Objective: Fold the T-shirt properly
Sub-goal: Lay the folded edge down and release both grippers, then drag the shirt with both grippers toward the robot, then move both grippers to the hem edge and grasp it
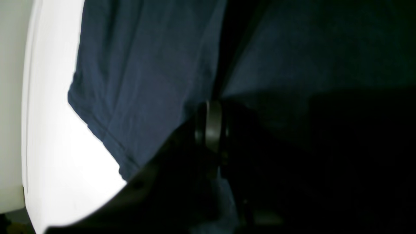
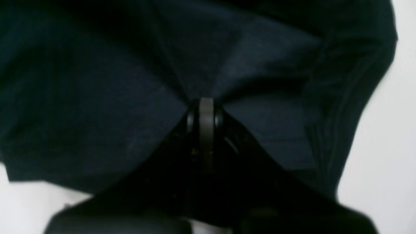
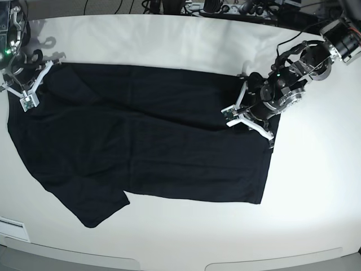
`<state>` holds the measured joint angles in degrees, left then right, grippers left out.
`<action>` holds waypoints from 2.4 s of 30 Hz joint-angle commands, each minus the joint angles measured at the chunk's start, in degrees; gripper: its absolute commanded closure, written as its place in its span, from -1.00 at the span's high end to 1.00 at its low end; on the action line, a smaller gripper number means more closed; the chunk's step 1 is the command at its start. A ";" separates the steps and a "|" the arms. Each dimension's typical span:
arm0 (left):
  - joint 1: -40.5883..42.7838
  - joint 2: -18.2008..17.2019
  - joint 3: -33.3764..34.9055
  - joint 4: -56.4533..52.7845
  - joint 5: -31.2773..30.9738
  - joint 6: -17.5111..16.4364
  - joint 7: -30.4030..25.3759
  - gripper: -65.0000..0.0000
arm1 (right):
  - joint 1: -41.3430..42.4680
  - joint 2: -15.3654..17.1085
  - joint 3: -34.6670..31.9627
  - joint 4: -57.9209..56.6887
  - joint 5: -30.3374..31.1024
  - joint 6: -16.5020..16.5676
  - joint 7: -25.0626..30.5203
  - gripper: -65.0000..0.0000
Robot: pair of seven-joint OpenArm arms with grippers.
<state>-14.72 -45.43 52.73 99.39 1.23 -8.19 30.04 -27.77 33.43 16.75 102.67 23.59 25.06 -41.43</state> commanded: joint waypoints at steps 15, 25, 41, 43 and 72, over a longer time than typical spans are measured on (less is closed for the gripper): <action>16.52 -14.49 0.39 17.14 -3.08 0.28 3.74 -1.00 | -17.57 0.85 6.51 5.33 0.46 -0.85 0.37 -1.00; 19.76 -16.33 0.39 20.55 8.66 5.60 6.03 -1.00 | -22.21 0.81 6.51 5.75 0.66 -4.96 -2.84 -1.00; 19.63 -16.35 0.39 21.59 19.19 13.51 6.54 -1.00 | -22.03 0.90 6.56 15.67 -0.81 -13.44 -6.75 -1.00; 19.63 -16.63 0.39 22.99 20.50 14.93 6.56 -1.00 | -22.03 0.90 6.56 18.40 -4.22 -15.15 -5.66 -0.80; 9.51 4.33 -51.58 -10.12 -44.44 2.89 3.28 -0.01 | -22.05 0.85 6.56 28.89 -16.44 -22.73 -2.29 -0.11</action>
<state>-4.38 -40.25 1.56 88.53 -42.87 -5.48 34.54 -49.50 33.50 22.72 130.82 7.90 2.96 -44.38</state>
